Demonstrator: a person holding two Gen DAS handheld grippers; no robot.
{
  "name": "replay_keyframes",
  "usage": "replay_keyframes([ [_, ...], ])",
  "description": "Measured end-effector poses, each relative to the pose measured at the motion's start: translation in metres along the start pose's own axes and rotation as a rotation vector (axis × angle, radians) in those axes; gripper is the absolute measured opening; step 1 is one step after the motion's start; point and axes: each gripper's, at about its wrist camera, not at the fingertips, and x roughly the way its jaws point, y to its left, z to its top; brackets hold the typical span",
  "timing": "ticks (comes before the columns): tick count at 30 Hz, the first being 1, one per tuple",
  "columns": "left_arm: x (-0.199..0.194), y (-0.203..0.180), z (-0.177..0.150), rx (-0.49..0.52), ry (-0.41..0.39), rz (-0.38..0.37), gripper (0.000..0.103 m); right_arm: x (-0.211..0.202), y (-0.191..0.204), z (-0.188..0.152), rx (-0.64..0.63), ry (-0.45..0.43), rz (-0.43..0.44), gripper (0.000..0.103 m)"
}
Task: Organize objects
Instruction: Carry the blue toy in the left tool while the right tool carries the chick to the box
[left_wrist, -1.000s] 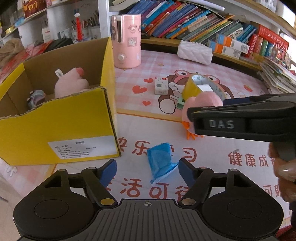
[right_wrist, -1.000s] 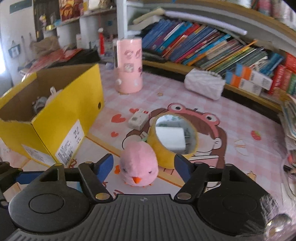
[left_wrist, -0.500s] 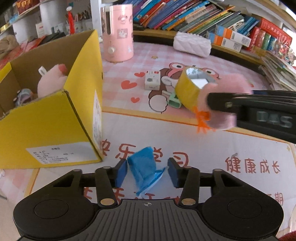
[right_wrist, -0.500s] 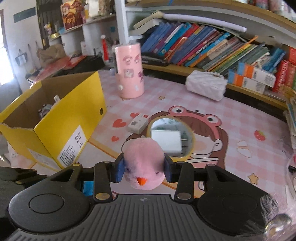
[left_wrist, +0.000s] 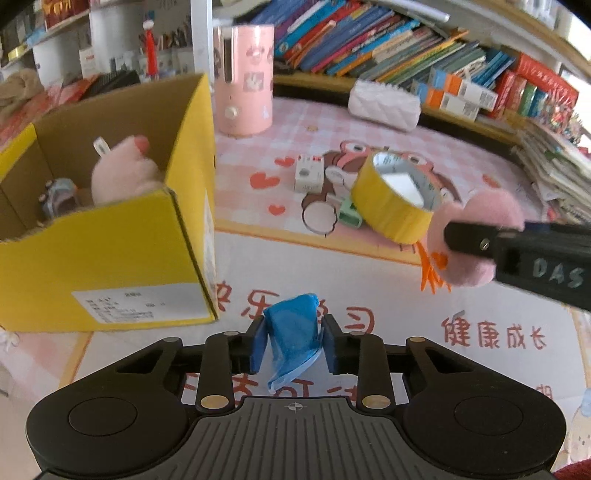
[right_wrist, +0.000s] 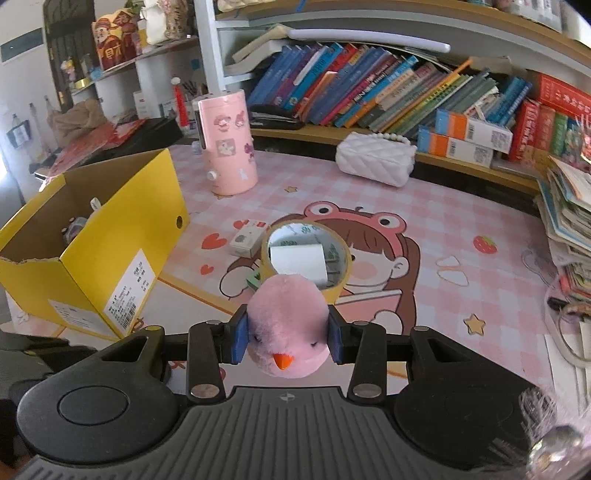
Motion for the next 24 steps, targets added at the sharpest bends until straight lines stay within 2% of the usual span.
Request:
replay_keyframes([
  [11, -0.044, 0.034, -0.017, -0.028, -0.102, -0.036, 0.029, -0.021, 0.040, -0.015, -0.013, 0.000, -0.029, 0.039],
  [24, -0.096, 0.111, -0.049, -0.076, -0.140, -0.025, 0.029, -0.054, 0.131, -0.037, -0.068, -0.004, -0.001, 0.039],
])
